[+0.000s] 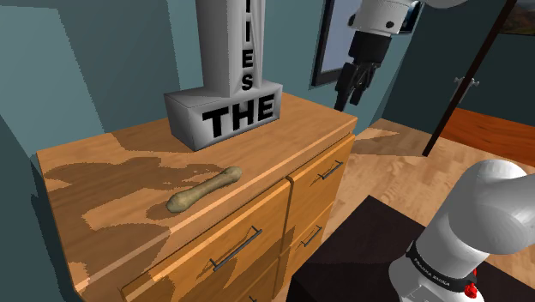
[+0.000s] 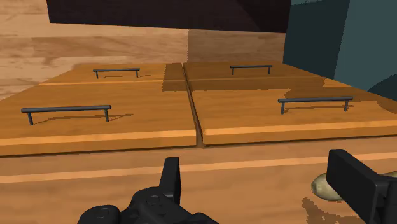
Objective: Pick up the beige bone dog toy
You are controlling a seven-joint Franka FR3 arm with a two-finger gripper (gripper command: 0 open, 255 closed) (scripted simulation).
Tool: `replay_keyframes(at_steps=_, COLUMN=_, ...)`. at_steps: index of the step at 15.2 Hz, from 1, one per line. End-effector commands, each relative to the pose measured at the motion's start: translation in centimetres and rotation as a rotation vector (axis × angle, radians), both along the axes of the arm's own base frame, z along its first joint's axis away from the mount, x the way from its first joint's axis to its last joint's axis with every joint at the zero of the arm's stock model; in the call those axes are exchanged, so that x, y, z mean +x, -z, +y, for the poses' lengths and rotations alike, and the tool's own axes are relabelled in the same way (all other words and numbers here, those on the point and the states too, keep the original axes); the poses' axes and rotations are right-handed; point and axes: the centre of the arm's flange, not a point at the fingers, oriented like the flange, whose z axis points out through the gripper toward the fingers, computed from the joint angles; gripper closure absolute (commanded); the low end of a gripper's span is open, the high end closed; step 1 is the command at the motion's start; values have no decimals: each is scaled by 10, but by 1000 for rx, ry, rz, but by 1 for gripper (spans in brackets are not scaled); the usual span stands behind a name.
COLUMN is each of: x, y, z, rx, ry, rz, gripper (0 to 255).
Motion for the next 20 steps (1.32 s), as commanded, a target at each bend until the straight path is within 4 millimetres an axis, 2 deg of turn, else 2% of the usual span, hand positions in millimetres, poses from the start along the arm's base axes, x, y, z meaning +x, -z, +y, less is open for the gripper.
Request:
replay_keyframes(at_steps=1, x=0, y=0, z=0, rx=0, ry=0, rz=0, gripper=0)
replay_keyframes(at_steps=5, x=43, y=22, z=20, rx=-13, ry=-189, rz=-17, gripper=0)
replay_keyframes(at_steps=10, x=92, y=48, z=56, rx=-29, ry=-426, rz=-39, gripper=0)
replay_keyframes(at_steps=15, x=131, y=75, z=102, rx=-45, ry=-663, rz=-60, gripper=0)
replay_keyframes(at_steps=20, x=159, y=101, z=155, rx=-62, ry=-900, rz=-82, gripper=0)
